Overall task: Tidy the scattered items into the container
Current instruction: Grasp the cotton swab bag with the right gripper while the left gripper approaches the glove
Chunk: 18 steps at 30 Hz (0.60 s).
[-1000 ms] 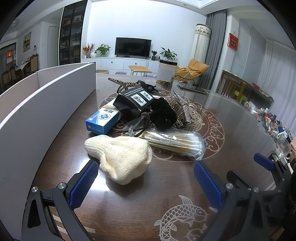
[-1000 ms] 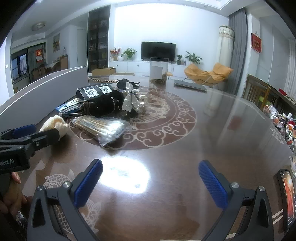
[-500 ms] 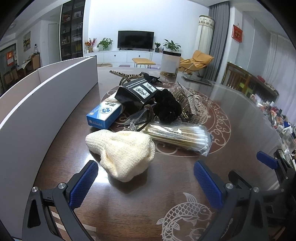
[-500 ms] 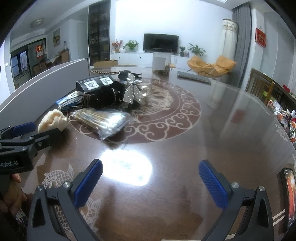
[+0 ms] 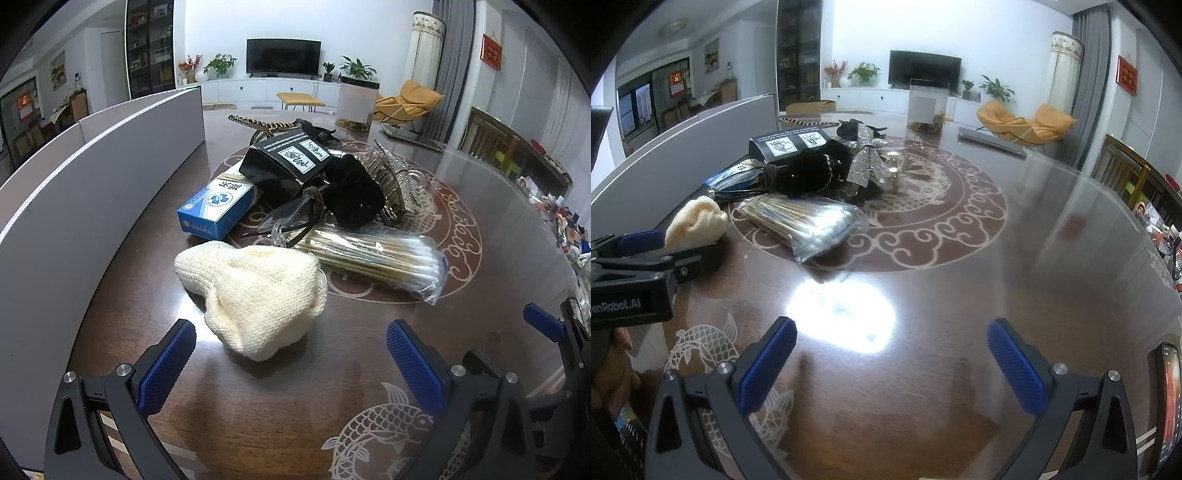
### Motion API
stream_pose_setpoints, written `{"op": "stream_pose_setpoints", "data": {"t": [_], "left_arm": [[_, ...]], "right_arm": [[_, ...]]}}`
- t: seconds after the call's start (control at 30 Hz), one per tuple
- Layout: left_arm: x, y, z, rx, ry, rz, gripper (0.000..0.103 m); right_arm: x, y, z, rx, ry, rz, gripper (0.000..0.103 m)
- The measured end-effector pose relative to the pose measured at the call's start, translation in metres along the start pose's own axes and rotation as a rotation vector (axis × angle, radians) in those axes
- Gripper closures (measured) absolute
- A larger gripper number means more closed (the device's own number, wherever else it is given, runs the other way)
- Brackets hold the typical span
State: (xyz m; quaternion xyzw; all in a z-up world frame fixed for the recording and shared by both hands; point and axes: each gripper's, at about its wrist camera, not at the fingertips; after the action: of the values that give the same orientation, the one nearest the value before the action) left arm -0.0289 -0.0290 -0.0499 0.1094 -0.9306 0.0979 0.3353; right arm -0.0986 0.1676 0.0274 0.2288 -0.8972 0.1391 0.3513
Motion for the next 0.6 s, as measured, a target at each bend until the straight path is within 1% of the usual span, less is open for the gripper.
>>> {"op": "stream_pose_setpoints", "data": {"t": [0.17,0.33,0.4,0.5,0.6], "left_arm": [[0.001,0.003,0.002,0.018,-0.011,0.019,0.000],[-0.006,-0.011,0.000,0.026,-0.072,0.026,0.000],[-0.013,-0.021,-0.005,0.020,-0.082,0.035,0.000],[-0.022,-0.030,-0.007,0.027,-0.098,0.069,0.000],[-0.028,-0.037,-0.006,0.023,-0.128,0.075,0.000]], "right_arm": [[0.001,-0.001,0.002,-0.001,-0.008,-0.003,0.000],[0.002,-0.001,0.010,0.035,-0.064,-0.004,0.000],[0.003,-0.003,0.016,0.068,-0.100,-0.017,0.000],[0.008,-0.009,0.025,0.143,-0.146,-0.081,0.000],[0.021,-0.008,0.040,0.205,-0.182,-0.107,0.000]]}}
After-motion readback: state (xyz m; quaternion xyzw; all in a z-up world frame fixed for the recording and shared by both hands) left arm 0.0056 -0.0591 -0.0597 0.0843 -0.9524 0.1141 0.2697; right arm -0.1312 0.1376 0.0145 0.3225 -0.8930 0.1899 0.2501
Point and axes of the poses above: each gripper's, at about its wrist camera, not at the fingertips, and z roughly the way its jaws point, y to its right, x to its top, and after that the axes turned 13 degrees about x, right-handed
